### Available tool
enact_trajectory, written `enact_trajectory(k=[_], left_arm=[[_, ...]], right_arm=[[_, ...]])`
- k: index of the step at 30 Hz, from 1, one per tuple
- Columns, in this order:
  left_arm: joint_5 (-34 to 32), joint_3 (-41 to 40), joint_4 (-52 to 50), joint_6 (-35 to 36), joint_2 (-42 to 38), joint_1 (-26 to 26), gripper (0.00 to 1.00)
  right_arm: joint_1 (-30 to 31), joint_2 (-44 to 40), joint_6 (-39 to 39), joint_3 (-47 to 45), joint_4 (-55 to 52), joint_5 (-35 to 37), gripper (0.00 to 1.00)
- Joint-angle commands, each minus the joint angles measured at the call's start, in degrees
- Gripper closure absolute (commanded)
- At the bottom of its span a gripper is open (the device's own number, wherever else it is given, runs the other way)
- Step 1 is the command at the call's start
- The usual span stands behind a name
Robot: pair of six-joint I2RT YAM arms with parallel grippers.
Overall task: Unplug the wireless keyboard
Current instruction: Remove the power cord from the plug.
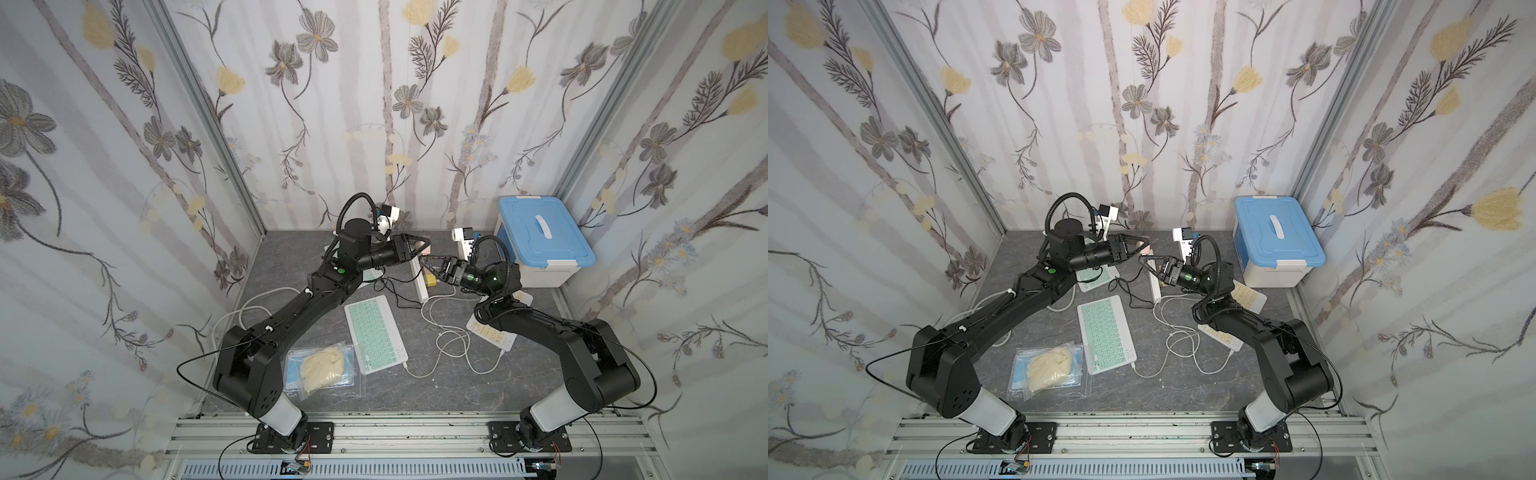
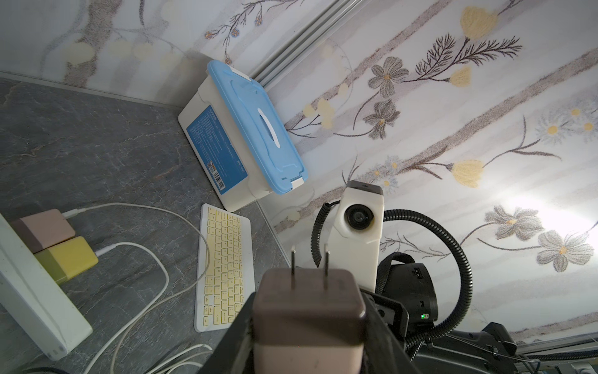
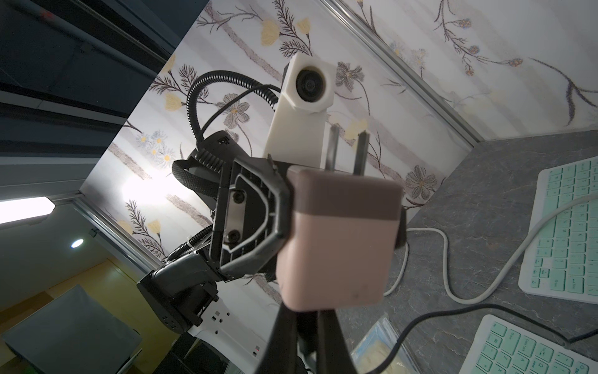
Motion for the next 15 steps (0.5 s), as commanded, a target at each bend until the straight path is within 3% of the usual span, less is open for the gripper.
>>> enact_trajectory(k=[1,9,15], left_arm=[[-1.9,0.5,1.7,1.1,-0.9,0.0,1.00],[-4.1,-3.0,9.9,-2.6,-0.8,0.0,1.00],[-10.6,-5.6,12.2,-3.4,-2.3,0.0,1.00]], right_arm=[[0.1,-0.2,-5.0,0.9,-5.5,-9.2,1.00],[0.3,1.0,-3.5,3.4,-4.9,-7.5,1.00],[0.5,2.0,-2.8,3.2,-4.5,-7.2,1.00]])
